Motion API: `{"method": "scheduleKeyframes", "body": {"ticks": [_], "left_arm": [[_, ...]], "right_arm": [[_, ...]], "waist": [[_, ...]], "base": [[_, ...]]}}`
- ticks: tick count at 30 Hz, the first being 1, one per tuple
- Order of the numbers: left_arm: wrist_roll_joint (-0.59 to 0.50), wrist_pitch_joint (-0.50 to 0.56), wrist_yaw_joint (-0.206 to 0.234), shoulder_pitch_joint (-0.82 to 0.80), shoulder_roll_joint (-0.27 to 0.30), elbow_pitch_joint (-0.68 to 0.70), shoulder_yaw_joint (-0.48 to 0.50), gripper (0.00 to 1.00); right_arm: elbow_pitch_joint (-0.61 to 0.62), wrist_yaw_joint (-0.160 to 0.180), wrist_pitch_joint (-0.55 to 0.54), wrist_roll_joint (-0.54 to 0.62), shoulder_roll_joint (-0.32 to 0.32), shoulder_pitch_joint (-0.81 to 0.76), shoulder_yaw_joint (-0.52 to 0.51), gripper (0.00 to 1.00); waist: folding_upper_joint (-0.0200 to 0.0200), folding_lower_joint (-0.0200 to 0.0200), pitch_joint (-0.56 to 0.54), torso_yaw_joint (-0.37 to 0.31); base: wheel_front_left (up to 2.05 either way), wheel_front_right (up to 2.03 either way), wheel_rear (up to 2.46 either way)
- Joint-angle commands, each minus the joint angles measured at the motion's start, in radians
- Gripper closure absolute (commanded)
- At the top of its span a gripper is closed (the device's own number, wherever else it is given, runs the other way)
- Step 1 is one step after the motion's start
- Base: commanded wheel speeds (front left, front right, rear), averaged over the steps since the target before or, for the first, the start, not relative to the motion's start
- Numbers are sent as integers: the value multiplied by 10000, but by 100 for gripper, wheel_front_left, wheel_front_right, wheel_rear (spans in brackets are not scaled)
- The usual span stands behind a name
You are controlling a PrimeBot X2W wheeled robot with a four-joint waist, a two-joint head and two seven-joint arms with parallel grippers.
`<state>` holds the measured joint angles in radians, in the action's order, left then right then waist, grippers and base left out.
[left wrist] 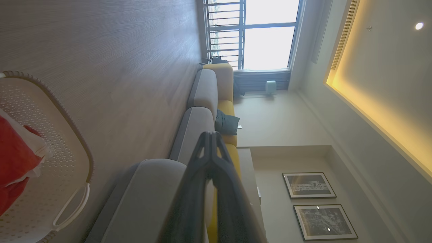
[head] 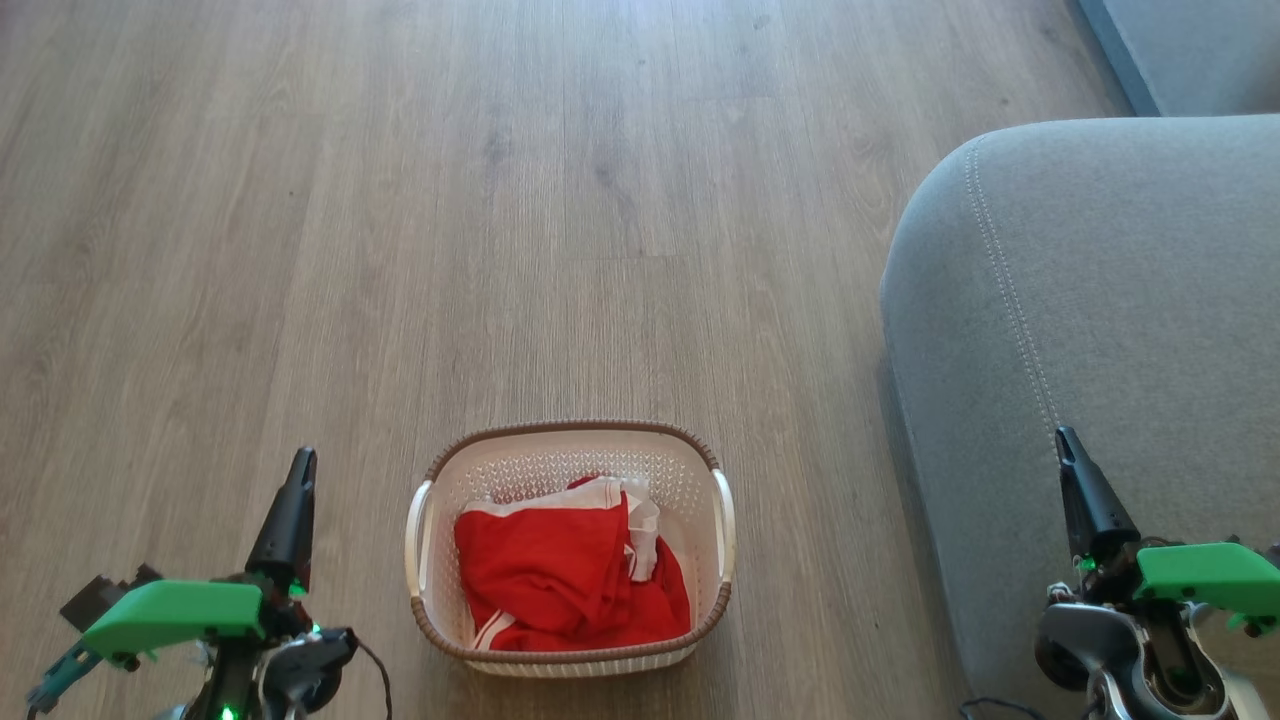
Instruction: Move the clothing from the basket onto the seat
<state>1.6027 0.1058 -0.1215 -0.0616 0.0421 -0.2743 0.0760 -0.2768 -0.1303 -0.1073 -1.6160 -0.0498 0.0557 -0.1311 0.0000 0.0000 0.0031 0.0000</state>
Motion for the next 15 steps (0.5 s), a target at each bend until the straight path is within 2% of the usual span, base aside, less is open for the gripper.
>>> {"method": "scheduleKeyframes", "body": {"ticks": [1, 6, 7, 11, 15], "left_arm": [[62, 72, -92, -463, 81, 294, 374, 100], [62, 72, -92, -463, 81, 294, 374, 100], [0, 0, 0, 0, 0, 0, 0, 0], [-10, -16, 19, 334, -50, -553, -115, 0], [-42, -133, 16, 322, -46, -491, -95, 0]], "right_arm": [[320, -4, -58, 72, -5, 523, 174, 100], [320, -4, -58, 72, -5, 523, 174, 100], [0, 0, 0, 0, 0, 0, 0, 0], [-586, -4, 5, -1, 42, -314, 63, 0], [-518, -4, 122, 80, 40, -310, 64, 0]], "waist": [[0, 0, 0, 0], [0, 0, 0, 0], [0, 0, 0, 0], [0, 0, 2, 0], [0, 0, -5, -8]], "base": [[0, 0, 0], [0, 0, 0], [0, 0, 0], [0, 0, 0], [0, 0, 0]]}}
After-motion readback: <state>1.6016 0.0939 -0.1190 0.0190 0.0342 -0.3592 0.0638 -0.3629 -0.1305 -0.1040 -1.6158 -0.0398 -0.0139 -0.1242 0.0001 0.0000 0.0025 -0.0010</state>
